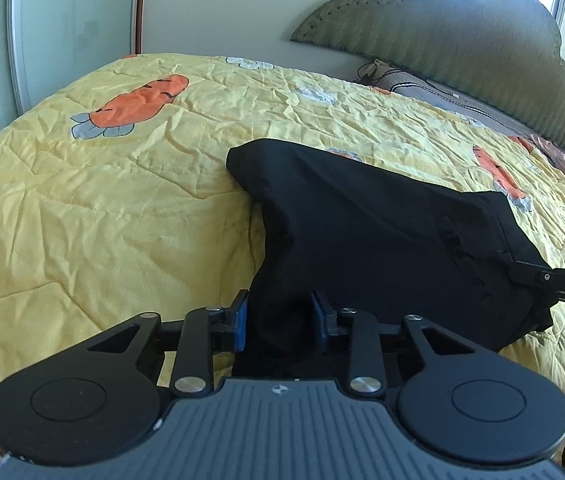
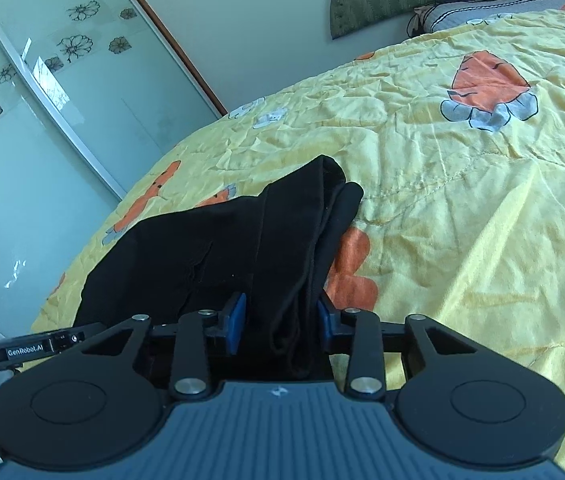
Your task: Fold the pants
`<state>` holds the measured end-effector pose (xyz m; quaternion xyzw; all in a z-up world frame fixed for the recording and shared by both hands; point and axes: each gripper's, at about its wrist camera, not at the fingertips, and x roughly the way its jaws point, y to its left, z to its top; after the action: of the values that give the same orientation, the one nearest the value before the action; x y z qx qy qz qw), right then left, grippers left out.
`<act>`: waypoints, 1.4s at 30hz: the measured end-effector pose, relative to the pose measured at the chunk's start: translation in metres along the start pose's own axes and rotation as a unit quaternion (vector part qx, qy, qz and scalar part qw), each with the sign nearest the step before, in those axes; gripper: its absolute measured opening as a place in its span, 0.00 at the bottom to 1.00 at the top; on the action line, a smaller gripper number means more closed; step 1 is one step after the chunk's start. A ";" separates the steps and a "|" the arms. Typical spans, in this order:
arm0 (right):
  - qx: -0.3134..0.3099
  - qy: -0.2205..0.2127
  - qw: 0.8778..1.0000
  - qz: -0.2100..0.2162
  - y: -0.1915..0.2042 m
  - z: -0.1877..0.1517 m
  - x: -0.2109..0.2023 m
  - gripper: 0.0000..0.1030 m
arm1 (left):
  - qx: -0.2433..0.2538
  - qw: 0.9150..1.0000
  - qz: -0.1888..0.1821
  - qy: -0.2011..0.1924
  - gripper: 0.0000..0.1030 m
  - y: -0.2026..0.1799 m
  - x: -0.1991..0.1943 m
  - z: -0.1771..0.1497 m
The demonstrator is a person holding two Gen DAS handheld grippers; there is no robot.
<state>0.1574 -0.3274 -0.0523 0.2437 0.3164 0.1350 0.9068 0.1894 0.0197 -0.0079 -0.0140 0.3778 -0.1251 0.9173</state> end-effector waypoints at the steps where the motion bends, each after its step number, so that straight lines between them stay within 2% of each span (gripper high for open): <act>1: 0.001 0.000 1.000 0.001 0.000 0.001 -0.001 0.32 | 0.003 1.000 0.005 -0.001 0.33 -0.001 -0.001 -0.001; 3: -0.006 0.006 1.000 -0.004 0.001 0.002 0.001 0.36 | 0.012 1.000 0.018 -0.005 0.33 -0.006 -0.002 -0.002; 9: -0.039 -0.004 0.998 -0.042 0.014 -0.002 -0.006 0.46 | 0.042 0.997 0.054 -0.022 0.42 -0.020 -0.004 -0.008; 10: -0.045 -0.009 0.998 -0.052 0.016 -0.002 -0.009 0.46 | 0.045 0.997 0.057 -0.023 0.46 -0.021 -0.005 -0.008; 15: -0.102 -0.068 0.985 -0.122 0.037 -0.005 -0.035 0.46 | 0.048 0.997 0.062 -0.024 0.46 -0.023 -0.004 -0.009; 18: -0.145 -0.079 0.980 -0.107 0.054 -0.009 -0.043 0.46 | 0.049 0.996 0.064 -0.024 0.45 -0.024 -0.005 -0.009; 23: -0.204 -0.045 0.974 -0.086 0.077 -0.023 -0.029 0.46 | 0.052 0.996 0.071 -0.025 0.47 -0.026 -0.006 -0.010; 26: -0.211 -0.023 0.973 -0.090 0.078 -0.030 -0.017 0.46 | 0.053 0.995 0.080 -0.027 0.53 -0.025 -0.007 -0.011; 28: -0.214 -0.015 0.972 -0.100 0.074 -0.033 -0.011 0.47 | 0.049 0.995 0.088 -0.027 0.60 -0.025 -0.007 -0.012; 30: -0.212 -0.016 0.972 -0.102 0.073 -0.035 -0.010 0.51 | 0.040 0.995 0.093 -0.026 0.64 -0.023 -0.007 -0.012; 34: -0.216 -0.017 0.970 -0.111 0.075 -0.037 -0.011 0.53 | 0.024 0.994 0.102 -0.026 0.73 -0.019 -0.007 -0.013; 42: -0.235 -0.026 0.963 -0.129 0.090 -0.049 -0.017 0.65 | 0.029 0.993 0.115 -0.027 0.80 -0.022 -0.012 -0.018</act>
<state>0.1053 -0.2406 -0.0297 -0.0157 0.2810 0.0812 0.9561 0.1639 0.0026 -0.0099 0.0531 0.3482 -0.0291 0.9355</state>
